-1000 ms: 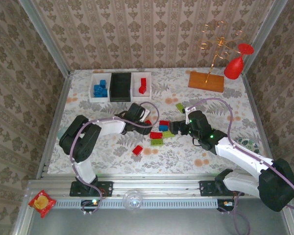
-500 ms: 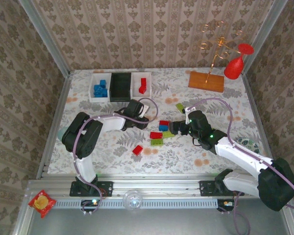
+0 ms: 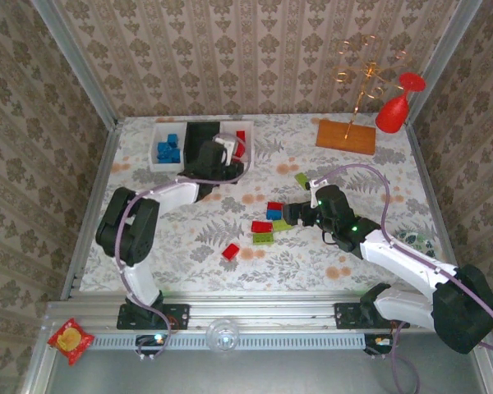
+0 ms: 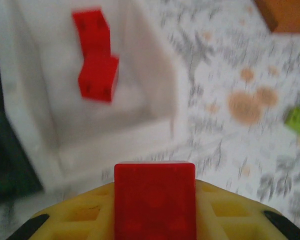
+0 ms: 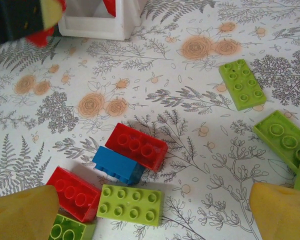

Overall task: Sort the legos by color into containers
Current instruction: Place the lego in the container.

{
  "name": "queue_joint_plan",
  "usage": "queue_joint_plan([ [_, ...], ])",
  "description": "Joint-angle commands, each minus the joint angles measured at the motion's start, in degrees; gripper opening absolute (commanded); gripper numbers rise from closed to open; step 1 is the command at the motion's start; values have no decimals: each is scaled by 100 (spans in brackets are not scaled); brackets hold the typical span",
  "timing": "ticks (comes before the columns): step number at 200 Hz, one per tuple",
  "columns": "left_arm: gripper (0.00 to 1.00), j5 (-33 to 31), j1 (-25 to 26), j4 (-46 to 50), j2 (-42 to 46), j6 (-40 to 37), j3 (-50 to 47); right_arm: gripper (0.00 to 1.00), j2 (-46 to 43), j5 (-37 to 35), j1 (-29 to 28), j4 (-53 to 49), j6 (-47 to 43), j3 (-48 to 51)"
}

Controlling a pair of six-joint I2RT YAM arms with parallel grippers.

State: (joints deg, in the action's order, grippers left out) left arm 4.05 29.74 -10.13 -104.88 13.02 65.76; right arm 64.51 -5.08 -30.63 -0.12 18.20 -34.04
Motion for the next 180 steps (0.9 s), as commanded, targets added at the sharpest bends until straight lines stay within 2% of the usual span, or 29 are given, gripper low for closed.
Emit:
queue_joint_plan([
  [1,32,-143,-120,39,-530,-20,640,99,18,116,22,117,89,82],
  [38,35,-251,-290,466,-1389,-133,1926,99,-22,142,22,103,97,87],
  [69,49,-220,-320,693,-1707,-107,2506,99,-111,97,22,82,79,108],
  [103,63,-44,-323,794,-1379,-150,2660,99,-80,-61,22,58,76,117],
  [133,67,340,-231,661,-492,-65,1944,99,-27,-268,30,-9,138,100],
  [180,70,1159,501,643,1459,-245,-729,99,-273,-500,174,-154,192,147],
])
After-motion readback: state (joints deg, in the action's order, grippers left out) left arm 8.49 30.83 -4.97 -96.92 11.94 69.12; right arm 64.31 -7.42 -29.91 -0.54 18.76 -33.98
